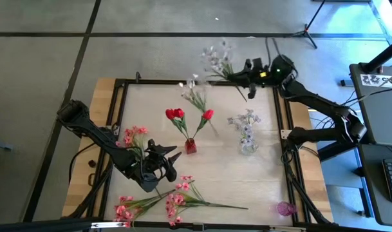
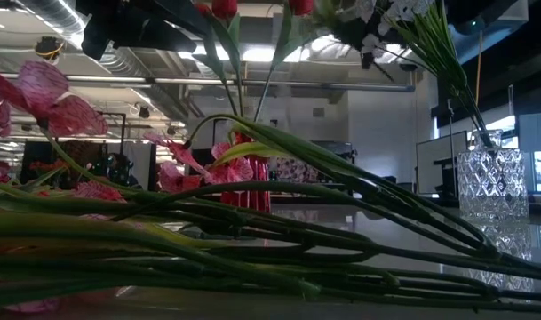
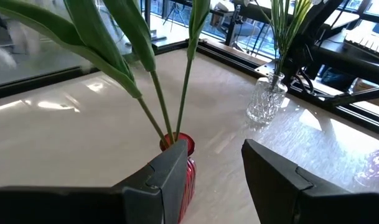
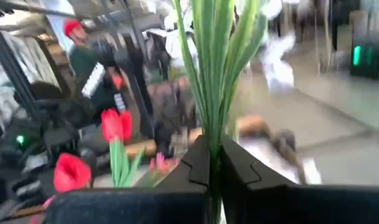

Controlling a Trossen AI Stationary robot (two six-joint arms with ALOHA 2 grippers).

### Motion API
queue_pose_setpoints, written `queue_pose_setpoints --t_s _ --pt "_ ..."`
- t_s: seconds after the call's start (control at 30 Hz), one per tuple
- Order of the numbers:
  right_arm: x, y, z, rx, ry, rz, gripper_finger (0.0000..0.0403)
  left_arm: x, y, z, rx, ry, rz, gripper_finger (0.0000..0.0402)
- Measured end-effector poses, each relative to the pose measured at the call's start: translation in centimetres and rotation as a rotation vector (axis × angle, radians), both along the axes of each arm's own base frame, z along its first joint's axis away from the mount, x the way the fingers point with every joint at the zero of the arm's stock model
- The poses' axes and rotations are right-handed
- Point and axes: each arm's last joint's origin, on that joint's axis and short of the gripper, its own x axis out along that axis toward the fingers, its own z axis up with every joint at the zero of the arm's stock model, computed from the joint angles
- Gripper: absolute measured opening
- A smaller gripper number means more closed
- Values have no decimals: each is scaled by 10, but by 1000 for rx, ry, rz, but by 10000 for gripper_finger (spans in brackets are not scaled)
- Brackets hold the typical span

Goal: Sort flowers into vase by color
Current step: Put the bottom white flowers into the transparent vase

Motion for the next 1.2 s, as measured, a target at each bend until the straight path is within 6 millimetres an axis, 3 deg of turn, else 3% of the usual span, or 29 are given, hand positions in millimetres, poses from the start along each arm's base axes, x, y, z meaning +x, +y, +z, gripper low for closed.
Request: queue_pose_setpoints --t_s 0.17,0.37,0.5,0.8,1.03,1.13,1.2 --pt "-20 19 50 -220 -339 28 12 0 0 0 -4 -3 2 151" --pt "-21 19 43 -150 -257 40 11 0 0 0 -10 -8 4 151" --pt "-29 27 52 -169 -293 74 15 0 0 0 -6 -4 4 151" --pt "-77 76 80 -294 -409 169 9 0 1 0 -3 -3 8 151" --pt "-114 129 60 -308 -570 240 7 4 8 0 15 -4 41 151" --pt "-121 140 38 -283 -618 249 6 6 13 0 19 -1 59 151" --pt "-115 141 16 -253 -596 240 6 8 16 0 19 -1 73 151"
